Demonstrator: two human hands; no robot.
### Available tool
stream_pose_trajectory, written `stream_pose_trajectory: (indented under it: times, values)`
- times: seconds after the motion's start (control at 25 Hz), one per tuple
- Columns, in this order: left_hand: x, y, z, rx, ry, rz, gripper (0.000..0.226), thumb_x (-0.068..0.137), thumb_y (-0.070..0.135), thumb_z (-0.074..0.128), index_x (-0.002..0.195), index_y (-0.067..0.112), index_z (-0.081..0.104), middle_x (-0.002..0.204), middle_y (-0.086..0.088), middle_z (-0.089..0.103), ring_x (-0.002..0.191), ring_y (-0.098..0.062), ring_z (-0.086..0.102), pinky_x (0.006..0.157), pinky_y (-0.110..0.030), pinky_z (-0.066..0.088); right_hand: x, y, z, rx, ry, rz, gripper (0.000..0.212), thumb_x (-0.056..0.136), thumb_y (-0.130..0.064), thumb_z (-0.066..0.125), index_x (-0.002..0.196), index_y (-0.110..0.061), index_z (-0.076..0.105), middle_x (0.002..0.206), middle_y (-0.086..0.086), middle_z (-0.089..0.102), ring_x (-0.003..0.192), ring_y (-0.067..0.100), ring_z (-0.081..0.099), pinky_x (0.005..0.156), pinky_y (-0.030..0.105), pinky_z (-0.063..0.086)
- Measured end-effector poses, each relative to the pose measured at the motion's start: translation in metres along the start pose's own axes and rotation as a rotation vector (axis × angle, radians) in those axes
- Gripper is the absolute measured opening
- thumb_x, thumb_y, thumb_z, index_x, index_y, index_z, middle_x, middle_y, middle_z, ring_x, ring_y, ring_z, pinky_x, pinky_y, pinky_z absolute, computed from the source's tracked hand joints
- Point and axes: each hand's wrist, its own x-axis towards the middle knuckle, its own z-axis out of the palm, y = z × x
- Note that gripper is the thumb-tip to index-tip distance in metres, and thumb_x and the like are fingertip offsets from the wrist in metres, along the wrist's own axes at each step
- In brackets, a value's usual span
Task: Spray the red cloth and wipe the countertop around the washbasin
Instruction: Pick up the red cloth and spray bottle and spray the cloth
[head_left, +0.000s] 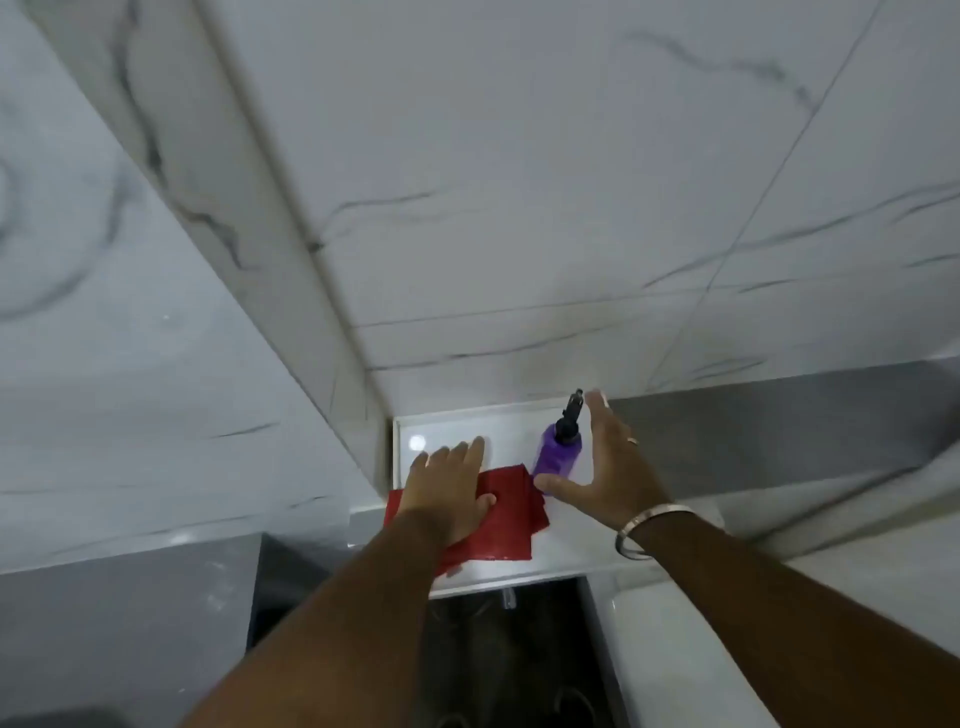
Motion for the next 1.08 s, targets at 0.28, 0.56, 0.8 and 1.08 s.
stream_pose_trajectory:
  times: [0.28, 0.56, 0.8, 1.08]
  values:
    - [0.032, 0.007, 0.016, 0.09, -0.128, 0.057, 0.044, 0.088, 0.057, 0.06, 0.115, 0.022, 0.055, 0.106, -0.002, 0.068, 0.099, -0.026, 0.063, 0.097, -0.043, 0.041, 0.024, -0.006, 0.042, 0.531, 0.196, 0.172, 0.101, 0.081, -0.013, 0.075, 0.146, -0.042, 0.003, 0.139, 0.01, 0.051, 0.123, 0.021, 0.051, 0.109, 0.044, 0.039]
    - [0.0, -0.019, -0.025, -0.834, -0.113, -0.135, 0.026, 0.101, 0.036, 0.054, 0.097, 0.017, 0.07, 0.089, -0.001, 0.071, 0.081, -0.017, 0.068, 0.071, -0.026, 0.051, -0.012, -0.026, -0.027, 0.606, 0.21, 0.135, 0.085, 0.08, -0.014, 0.077, 0.148, -0.035, 0.029, 0.103, -0.01, 0.069, 0.094, 0.007, 0.065, 0.081, 0.025, 0.056]
    - [-0.007, -0.006, -0.077, -1.6, 0.02, -0.394, 0.028, 0.102, 0.037, 0.053, 0.11, 0.016, 0.07, 0.096, -0.003, 0.078, 0.094, -0.023, 0.072, 0.09, -0.047, 0.057, -0.02, -0.059, -0.034, 0.706, -0.03, 0.116, 0.058, 0.07, -0.027, 0.077, 0.124, -0.027, 0.056, 0.095, 0.001, 0.07, 0.086, 0.021, 0.068, 0.073, 0.034, 0.056]
    - [0.01, 0.022, -0.13, -1.73, 0.05, -0.4, 0.056, 0.101, 0.061, 0.036, 0.11, 0.019, 0.071, 0.1, -0.003, 0.079, 0.09, -0.019, 0.074, 0.078, -0.038, 0.056, 0.013, -0.07, -0.042, 0.744, -0.195, 0.078, 0.017, 0.078, -0.011, 0.07, 0.094, -0.013, 0.066, 0.073, 0.007, 0.066, 0.065, 0.023, 0.065, 0.071, 0.049, 0.059]
